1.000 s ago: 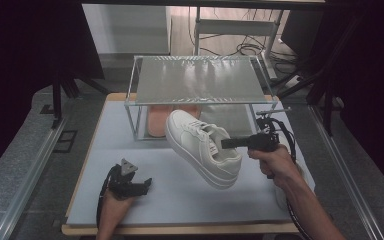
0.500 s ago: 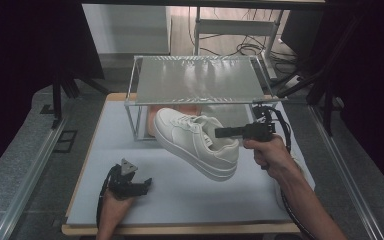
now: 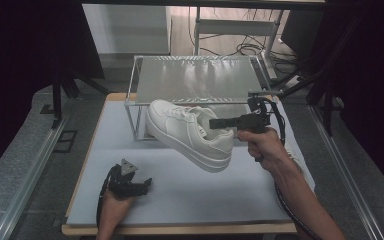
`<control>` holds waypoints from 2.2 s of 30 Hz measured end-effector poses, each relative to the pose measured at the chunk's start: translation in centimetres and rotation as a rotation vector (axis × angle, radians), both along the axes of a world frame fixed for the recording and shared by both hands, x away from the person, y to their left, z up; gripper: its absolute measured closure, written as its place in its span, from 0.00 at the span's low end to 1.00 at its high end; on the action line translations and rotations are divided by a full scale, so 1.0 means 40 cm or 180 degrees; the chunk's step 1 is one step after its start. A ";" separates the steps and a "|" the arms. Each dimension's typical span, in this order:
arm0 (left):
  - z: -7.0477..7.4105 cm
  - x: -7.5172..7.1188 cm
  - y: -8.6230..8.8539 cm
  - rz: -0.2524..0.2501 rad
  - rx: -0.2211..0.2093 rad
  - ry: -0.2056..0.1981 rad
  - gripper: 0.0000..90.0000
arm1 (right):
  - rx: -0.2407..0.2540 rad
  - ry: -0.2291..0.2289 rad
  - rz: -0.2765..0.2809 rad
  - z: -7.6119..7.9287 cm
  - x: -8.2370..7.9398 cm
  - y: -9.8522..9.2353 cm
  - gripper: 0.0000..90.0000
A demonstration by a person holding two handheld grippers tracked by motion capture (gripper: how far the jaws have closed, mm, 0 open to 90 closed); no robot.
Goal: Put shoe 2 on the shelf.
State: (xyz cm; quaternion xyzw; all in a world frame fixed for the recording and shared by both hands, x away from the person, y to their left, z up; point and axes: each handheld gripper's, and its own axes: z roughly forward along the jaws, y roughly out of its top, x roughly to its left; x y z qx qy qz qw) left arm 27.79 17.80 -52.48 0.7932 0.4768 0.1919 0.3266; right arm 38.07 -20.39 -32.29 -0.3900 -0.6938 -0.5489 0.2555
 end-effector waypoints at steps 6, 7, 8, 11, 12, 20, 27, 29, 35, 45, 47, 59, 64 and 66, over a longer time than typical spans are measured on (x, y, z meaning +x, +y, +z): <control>0.000 0.000 0.000 -0.0002 0.0006 0.0002 0.15 | 0.0086 -0.0018 -0.0056 0.029 0.019 0.012 0.91; 0.001 0.000 0.001 -0.0010 0.0019 0.0006 0.15 | 0.0091 -0.0027 -0.0066 0.033 0.023 0.014 0.91; 0.001 0.000 0.001 -0.0009 0.0018 0.0006 0.15 | 0.0093 -0.0051 -0.0098 0.040 0.028 0.017 0.91; 0.001 0.000 0.001 -0.0008 0.0017 0.0007 0.15 | 0.0096 -0.0084 -0.0179 0.053 0.043 0.023 0.91; 0.001 0.000 0.001 -0.0009 0.0017 0.0007 0.15 | 0.0092 -0.0081 -0.0206 0.055 0.049 0.023 0.91; 0.001 -0.001 0.000 -0.0002 0.0020 0.0002 0.15 | 0.0015 -0.0091 -0.0549 0.057 0.104 0.020 0.91; 0.000 0.000 0.001 -0.0008 0.0013 0.0002 0.15 | -0.0136 -0.0109 -0.0897 0.051 0.161 0.020 0.91; 0.000 0.000 0.001 -0.0007 0.0012 0.0000 0.15 | -0.0188 -0.0121 -0.0999 0.049 0.177 0.020 0.90; 0.000 0.000 0.001 -0.0005 0.0013 -0.0001 0.15 | -0.0313 -0.0212 -0.1311 0.046 0.220 0.029 0.90; 0.000 -0.002 -0.001 0.0001 0.0020 -0.0023 0.15 | -0.0500 -0.0397 -0.1405 0.032 0.249 0.070 0.78; 0.000 -0.002 -0.002 0.0003 0.0020 -0.0027 0.15 | -0.0415 -0.0346 -0.1373 0.030 0.251 0.062 0.71; 0.000 -0.002 -0.002 0.0005 0.0021 -0.0028 0.15 | -0.0293 -0.0763 -0.1393 0.076 0.214 -0.045 0.57; 0.000 -0.002 -0.002 0.0004 0.0024 -0.0028 0.15 | -0.0221 -0.0834 -0.1351 0.049 0.185 -0.085 0.49; 0.000 -0.002 -0.002 0.0001 0.0028 -0.0026 0.15 | -0.0156 -0.0823 -0.1348 0.034 0.174 -0.098 0.48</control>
